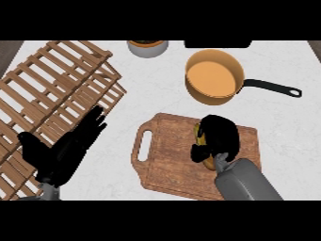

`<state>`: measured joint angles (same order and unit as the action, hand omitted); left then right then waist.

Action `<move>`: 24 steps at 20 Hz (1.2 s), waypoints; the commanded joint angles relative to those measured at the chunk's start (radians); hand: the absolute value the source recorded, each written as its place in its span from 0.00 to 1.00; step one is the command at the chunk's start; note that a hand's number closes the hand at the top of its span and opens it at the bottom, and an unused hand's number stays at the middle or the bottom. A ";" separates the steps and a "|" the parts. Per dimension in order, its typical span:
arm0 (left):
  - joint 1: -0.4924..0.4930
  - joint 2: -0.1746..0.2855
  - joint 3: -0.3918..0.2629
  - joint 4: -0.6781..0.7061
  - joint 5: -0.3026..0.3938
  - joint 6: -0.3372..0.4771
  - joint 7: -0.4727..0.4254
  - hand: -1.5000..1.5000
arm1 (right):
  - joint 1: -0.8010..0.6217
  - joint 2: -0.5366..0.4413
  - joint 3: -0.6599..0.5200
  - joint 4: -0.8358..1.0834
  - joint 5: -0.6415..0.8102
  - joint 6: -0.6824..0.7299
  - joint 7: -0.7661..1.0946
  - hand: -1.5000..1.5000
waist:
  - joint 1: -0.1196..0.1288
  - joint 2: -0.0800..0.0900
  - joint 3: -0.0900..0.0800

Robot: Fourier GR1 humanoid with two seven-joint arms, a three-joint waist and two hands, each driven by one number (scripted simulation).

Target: Pick the pear from the cutting board and place it in the pot

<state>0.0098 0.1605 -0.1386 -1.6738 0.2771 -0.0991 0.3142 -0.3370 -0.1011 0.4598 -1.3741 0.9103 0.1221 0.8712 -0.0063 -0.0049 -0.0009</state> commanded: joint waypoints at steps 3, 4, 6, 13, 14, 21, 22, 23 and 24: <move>0.039 0.004 0.021 0.000 -0.015 0.010 -0.029 0.50 | 0.219 -0.205 -0.168 -0.328 -0.187 0.143 -0.015 1.00 | -0.030 -0.006 0.000; -0.015 -0.032 0.001 0.047 -0.020 0.016 -0.031 0.50 | 0.275 -0.237 -0.171 -0.383 -0.186 0.138 -0.032 1.00 | -0.030 -0.002 0.000; 0.013 -0.012 0.010 0.038 -0.010 -0.021 -0.045 0.50 | 0.305 -0.264 -0.221 -0.476 -0.210 0.174 -0.013 1.00 | -0.009 0.001 0.000; -0.035 -0.036 0.003 0.079 -0.035 -0.002 -0.038 0.50 | 0.312 -0.356 -0.316 -0.727 -0.090 0.201 0.128 1.00 | -0.012 0.002 0.000; 0.015 -0.023 -0.006 0.032 -0.035 -0.019 -0.053 0.50 | 0.299 -0.359 -0.340 -0.780 -0.097 0.213 0.147 1.00 | -0.005 0.000 0.000; 0.001 -0.055 -0.016 0.019 -0.055 0.016 -0.027 0.50 | 0.154 -0.391 -0.486 -1.010 -0.218 0.330 0.188 1.00 | 0.006 0.003 0.000; -0.012 -0.042 0.003 0.079 -0.043 -0.023 -0.063 0.50 | 0.121 -0.421 -0.533 -0.998 -0.252 0.350 0.158 1.00 | 0.004 0.004 0.000; -0.029 -0.059 -0.019 0.072 -0.067 0.008 -0.039 0.50 | 0.075 -0.443 -0.544 -1.045 -0.298 0.410 0.192 1.00 | 0.002 0.003 -0.001; -0.037 -0.028 0.019 0.032 -0.025 -0.011 -0.003 0.50 | 0.013 -0.413 -0.570 -1.023 -0.330 0.388 0.207 1.00 | 0.007 0.002 -0.001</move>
<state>-0.0044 0.1223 -0.1391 -1.6350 0.2363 -0.1023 0.2882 -0.1841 -0.5006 -0.0270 -2.3092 0.7056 0.3992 0.9613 -0.0052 -0.0032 -0.0014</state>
